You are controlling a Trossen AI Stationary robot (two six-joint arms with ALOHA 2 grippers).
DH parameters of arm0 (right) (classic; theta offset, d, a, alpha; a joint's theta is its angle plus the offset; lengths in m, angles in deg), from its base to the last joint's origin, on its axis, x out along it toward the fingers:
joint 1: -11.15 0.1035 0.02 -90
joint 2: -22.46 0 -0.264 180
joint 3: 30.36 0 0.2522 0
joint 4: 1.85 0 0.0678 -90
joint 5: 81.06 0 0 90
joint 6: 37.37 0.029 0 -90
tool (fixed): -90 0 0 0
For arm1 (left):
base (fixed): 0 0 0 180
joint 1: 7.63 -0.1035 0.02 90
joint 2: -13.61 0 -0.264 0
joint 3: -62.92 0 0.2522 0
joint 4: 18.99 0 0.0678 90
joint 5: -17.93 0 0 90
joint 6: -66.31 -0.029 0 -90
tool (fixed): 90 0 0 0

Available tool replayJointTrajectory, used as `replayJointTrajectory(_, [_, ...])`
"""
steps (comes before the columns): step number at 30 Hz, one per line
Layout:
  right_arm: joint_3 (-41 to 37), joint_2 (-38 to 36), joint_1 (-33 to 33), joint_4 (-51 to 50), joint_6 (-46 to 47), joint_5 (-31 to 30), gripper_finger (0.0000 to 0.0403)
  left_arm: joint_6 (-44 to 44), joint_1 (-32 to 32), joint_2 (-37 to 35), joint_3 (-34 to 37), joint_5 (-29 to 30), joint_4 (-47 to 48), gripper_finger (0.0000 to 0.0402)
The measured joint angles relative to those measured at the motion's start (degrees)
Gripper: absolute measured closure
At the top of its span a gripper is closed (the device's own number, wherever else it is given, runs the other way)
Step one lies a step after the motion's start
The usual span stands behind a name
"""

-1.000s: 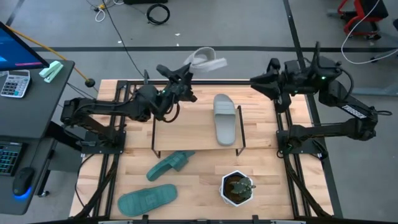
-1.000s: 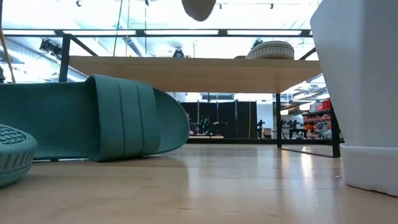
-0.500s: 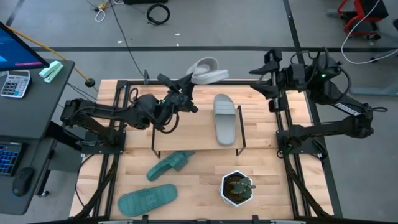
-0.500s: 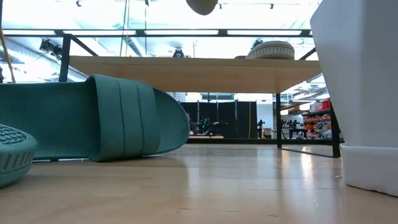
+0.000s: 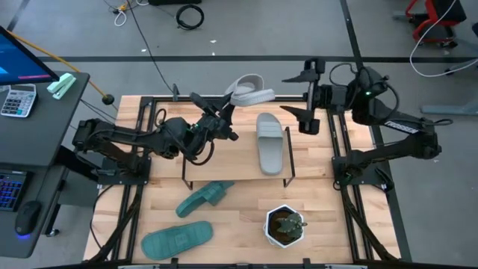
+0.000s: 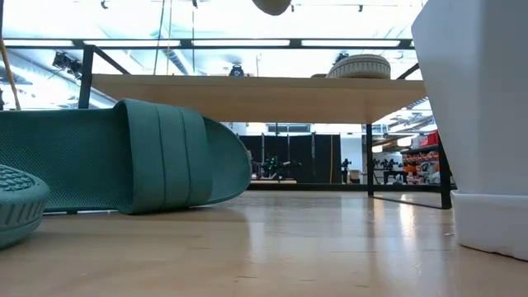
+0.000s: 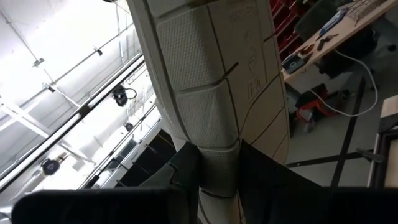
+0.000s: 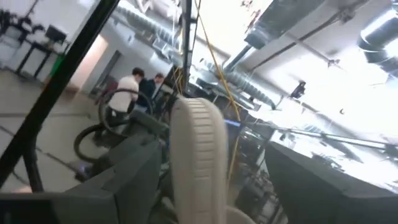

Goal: Pick and place slides into the shelf
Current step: Put the gray slide on the shelf

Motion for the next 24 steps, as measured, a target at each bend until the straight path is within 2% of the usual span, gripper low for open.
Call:
replayJointTrajectory(5, [0.0,2.4,-0.5,0.2,9.2,3.2,0.0117,0.9,0.3,0.0,0.0,0.0,0.3,0.032])
replayJointTrajectory(8, [1.2,3.8,-1.0,0.1,13.0,3.9,0.0119,4.3,0.3,0.0,0.0,-0.1,1.2,0.0321])
replayJointTrajectory(16, [7.8,8.4,-1.0,-2.8,13.5,8.1,0.0125,6.6,0.3,0.0,0.0,-0.3,4.8,0.0321])
replayJointTrajectory(20, [11.5,11.1,-0.9,-8.4,13.6,10.5,0.0141,7.8,0.1,0.0,0.0,-0.6,5.1,0.0321])
replayJointTrajectory(24, [14.2,13.3,-0.9,-9.8,13.8,12.2,0.0164,8.5,0.1,0.0,0.0,-0.7,6.0,0.0321])
